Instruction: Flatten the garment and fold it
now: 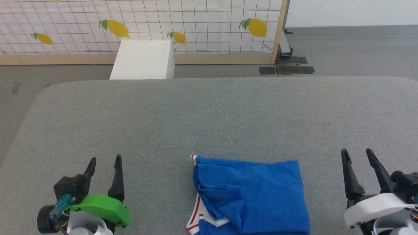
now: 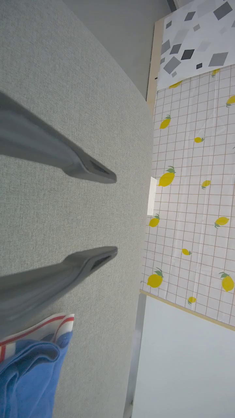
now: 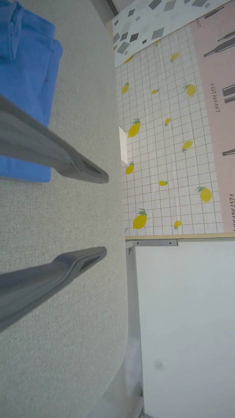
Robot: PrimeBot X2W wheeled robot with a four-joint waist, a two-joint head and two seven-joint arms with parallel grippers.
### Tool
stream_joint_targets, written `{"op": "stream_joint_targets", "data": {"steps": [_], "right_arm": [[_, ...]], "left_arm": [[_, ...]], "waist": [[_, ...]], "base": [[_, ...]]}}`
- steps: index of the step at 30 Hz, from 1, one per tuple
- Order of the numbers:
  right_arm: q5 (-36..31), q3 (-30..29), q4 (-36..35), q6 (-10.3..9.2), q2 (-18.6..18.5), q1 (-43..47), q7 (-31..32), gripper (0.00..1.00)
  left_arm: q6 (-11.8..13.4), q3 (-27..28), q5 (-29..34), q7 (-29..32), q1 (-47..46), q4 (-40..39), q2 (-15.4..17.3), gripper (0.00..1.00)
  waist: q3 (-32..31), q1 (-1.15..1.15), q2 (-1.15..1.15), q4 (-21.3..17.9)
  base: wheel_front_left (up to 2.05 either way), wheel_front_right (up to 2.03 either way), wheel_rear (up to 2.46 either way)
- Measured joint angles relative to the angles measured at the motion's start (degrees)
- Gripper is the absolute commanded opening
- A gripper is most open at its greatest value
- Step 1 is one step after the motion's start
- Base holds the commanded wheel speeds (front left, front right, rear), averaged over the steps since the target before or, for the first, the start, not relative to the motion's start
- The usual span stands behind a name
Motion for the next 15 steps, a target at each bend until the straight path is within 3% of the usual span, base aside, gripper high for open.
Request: {"op": "stream_joint_targets", "data": {"steps": [15], "right_arm": [[-0.2, -0.7, -1.0, 0.00, 0.1, 0.4, 2.8, 1.00]], "left_arm": [[0.1, -0.1, -0.5, 0.7, 0.0, -0.9, 0.5, 1.00]], "waist": [[0.0, 0.00, 0.00, 0.2]], "base": [[0.00, 0.00, 0.00]]}}
